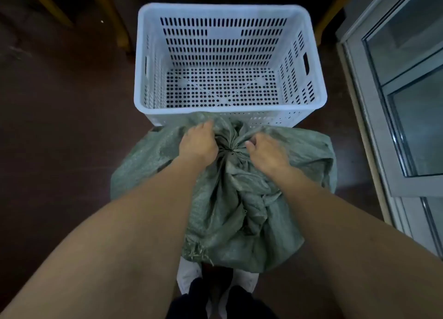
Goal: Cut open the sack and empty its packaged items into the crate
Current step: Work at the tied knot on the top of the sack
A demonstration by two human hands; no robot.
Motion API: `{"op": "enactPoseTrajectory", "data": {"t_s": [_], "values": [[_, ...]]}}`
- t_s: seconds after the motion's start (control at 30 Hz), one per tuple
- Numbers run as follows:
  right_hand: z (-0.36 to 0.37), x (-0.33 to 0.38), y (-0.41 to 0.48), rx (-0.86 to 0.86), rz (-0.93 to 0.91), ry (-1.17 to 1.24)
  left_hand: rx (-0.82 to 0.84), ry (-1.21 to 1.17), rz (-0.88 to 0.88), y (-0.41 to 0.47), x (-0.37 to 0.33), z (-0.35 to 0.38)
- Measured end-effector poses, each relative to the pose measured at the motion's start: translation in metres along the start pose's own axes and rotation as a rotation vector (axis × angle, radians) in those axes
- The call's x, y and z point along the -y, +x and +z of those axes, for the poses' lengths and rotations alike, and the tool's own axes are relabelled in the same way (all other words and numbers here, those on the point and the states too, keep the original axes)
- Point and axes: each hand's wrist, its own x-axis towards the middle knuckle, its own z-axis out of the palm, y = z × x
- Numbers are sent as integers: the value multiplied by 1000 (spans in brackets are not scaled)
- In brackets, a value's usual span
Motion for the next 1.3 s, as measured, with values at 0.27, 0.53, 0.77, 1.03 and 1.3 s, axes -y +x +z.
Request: {"op": "enactPoseTrajectory", "data": {"t_s": [0.27, 0.53, 0.77, 1.03, 1.3], "values": [[25, -4, 6, 123, 147, -2, 186, -25, -98, 2, 26, 20], [31, 4, 8, 366, 293, 307, 284, -1121, -751, -2, 6, 29], [32, 1, 3, 372, 631, 978, 393, -1300, -821, -14, 6, 32], [36, -3, 0, 400, 641, 966, 402, -1290, -806, -20, 1, 27], [27, -11, -11, 361, 591, 999, 462, -1119, -641, -31, -5, 18]]}}
